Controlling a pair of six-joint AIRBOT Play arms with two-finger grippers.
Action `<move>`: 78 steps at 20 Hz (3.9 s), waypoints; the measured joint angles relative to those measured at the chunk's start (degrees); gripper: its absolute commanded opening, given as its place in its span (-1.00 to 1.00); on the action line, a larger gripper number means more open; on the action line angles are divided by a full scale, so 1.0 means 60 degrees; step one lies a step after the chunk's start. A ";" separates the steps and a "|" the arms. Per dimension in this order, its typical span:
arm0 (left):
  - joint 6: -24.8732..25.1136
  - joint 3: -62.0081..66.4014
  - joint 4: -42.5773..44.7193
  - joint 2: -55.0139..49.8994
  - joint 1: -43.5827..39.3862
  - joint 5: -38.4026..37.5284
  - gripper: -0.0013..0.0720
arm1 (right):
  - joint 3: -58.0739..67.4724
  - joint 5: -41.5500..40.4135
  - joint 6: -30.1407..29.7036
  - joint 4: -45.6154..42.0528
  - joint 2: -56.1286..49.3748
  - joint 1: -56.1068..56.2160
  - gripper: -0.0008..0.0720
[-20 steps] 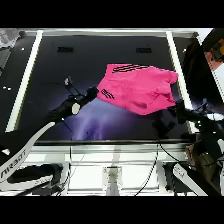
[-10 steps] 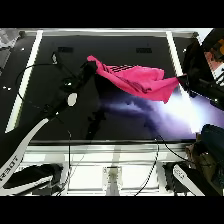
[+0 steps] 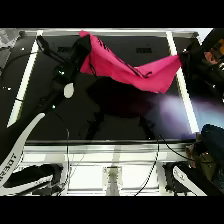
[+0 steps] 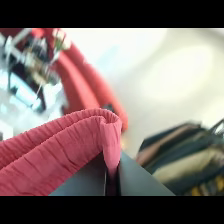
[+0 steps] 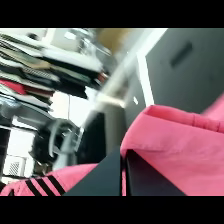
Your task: Fold the clothes and pants, and hang the long-sleeved shirts on hangers.
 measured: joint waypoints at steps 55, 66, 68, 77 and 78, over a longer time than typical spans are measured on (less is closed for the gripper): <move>-0.0084 -0.6309 0.2200 0.7715 0.0007 -0.9945 -0.91 | -0.2645 0.6524 0.2328 -0.4728 0.3126 0.0729 -0.96; -0.2514 -0.6149 0.2255 0.4641 0.0918 -0.4495 -0.91 | 0.2470 0.4849 0.1016 -0.4783 -0.2368 0.1377 -0.96; -0.2699 -0.5985 0.2248 0.4142 0.1027 -0.3778 -0.91 | 0.3206 0.4677 0.1005 -0.4779 -0.3107 0.1446 -0.96; -0.2871 -0.5541 0.2029 0.2652 0.1341 -0.2736 -0.90 | 0.5300 0.3898 0.1424 -0.4765 -0.5380 0.1872 -0.96; -0.2874 -0.5530 0.2025 0.2543 0.1351 -0.2696 -0.90 | 0.5421 0.3770 0.1508 -0.4761 -0.5588 0.1938 -0.96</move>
